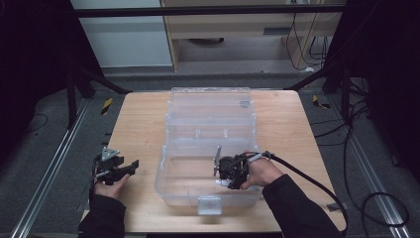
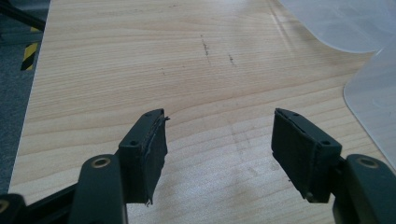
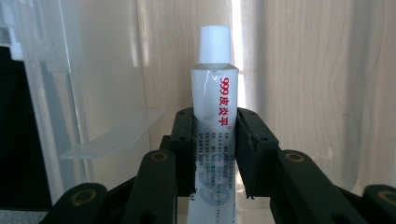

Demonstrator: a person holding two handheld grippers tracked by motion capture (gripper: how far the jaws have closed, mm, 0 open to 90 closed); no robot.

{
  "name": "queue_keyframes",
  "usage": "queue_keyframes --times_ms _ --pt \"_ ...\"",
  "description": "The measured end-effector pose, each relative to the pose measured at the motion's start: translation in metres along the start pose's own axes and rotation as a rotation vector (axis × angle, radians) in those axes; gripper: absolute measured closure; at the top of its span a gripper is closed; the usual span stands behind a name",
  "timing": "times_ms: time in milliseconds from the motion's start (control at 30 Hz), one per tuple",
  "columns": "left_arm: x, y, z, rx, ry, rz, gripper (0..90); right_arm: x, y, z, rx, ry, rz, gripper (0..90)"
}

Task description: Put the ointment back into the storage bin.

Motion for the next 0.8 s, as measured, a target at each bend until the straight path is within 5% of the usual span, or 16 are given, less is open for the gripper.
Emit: queue_keyframes --times_ms 800 --pt "0.000 0.000 0.000 -0.002 -0.001 0.000 35.2 0.001 -0.005 -0.025 -0.037 0.018 0.024 69.7"
Point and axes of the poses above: each handheld gripper's, and its own axes: z roughly backward along the jaws, y roughly out of its top, x roughly to its right, the point moved 9 cm from there along -z, roughly forward along the jaws, and after that the axes turned 1 degree about x, right-handed, at the moved point
